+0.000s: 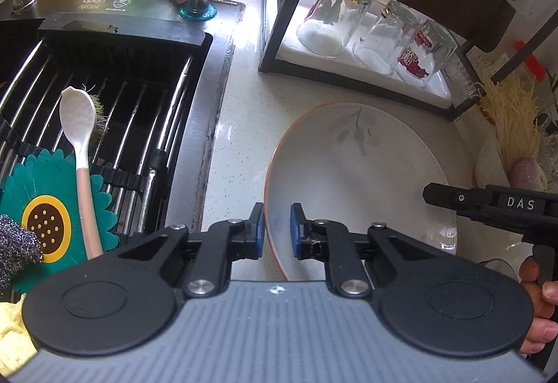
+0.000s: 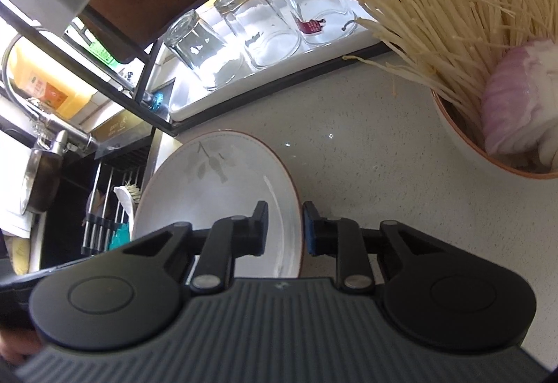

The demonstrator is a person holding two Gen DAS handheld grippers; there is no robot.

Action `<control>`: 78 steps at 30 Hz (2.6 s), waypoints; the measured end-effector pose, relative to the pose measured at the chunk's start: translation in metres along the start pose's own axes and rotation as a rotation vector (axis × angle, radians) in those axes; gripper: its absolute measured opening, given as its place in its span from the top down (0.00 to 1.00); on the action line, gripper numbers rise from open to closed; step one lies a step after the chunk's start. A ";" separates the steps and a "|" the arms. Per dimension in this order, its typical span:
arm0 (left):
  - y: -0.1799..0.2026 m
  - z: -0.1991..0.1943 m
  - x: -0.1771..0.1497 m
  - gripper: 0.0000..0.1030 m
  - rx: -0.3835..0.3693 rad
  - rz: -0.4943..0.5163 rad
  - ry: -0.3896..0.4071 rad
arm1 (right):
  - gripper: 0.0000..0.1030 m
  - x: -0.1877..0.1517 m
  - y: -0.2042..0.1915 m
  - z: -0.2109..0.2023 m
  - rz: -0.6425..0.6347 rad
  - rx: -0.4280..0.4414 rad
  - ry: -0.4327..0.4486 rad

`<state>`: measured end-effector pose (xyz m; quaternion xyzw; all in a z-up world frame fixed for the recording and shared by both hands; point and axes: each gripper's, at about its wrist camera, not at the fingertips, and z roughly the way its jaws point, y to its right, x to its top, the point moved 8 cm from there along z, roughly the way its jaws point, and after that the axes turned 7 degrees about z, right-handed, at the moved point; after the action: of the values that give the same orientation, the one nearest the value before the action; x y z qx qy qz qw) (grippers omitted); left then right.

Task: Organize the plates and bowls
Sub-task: 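Close the left gripper on the bowl rim while the right gripper clamps it too, then carry the second bowl with both grippers and lower it onto the stacked bowl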

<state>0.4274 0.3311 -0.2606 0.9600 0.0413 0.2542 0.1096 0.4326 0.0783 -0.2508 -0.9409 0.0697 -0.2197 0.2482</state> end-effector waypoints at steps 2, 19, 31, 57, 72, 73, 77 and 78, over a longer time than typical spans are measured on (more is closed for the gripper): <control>0.001 -0.001 -0.002 0.83 -0.009 -0.010 -0.010 | 0.76 0.000 -0.001 -0.003 -0.009 -0.004 0.009; 0.037 -0.061 0.004 0.83 -0.060 0.013 0.062 | 0.76 0.002 -0.011 -0.064 -0.022 -0.010 0.120; 0.076 -0.094 -0.012 0.83 -0.092 0.082 0.080 | 0.76 -0.026 0.008 -0.117 0.018 0.004 0.162; 0.155 -0.069 -0.085 0.83 -0.139 0.213 -0.082 | 0.76 -0.083 0.080 -0.158 -0.074 -0.255 0.146; 0.166 -0.049 -0.092 0.83 -0.128 0.312 -0.150 | 0.76 -0.092 0.096 -0.149 -0.063 -0.330 0.096; 0.166 -0.048 -0.091 0.83 -0.129 0.314 -0.151 | 0.75 -0.092 0.095 -0.149 -0.070 -0.334 0.102; 0.165 -0.047 -0.090 0.83 -0.141 0.304 -0.164 | 0.75 -0.089 0.095 -0.147 -0.066 -0.344 0.107; 0.165 -0.048 -0.090 0.82 -0.133 0.306 -0.168 | 0.75 -0.088 0.095 -0.148 -0.059 -0.342 0.109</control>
<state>0.3293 0.1675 -0.2252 0.9636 -0.1313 0.1893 0.1360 0.2854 -0.0477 -0.2166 -0.9578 0.0917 -0.2623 0.0737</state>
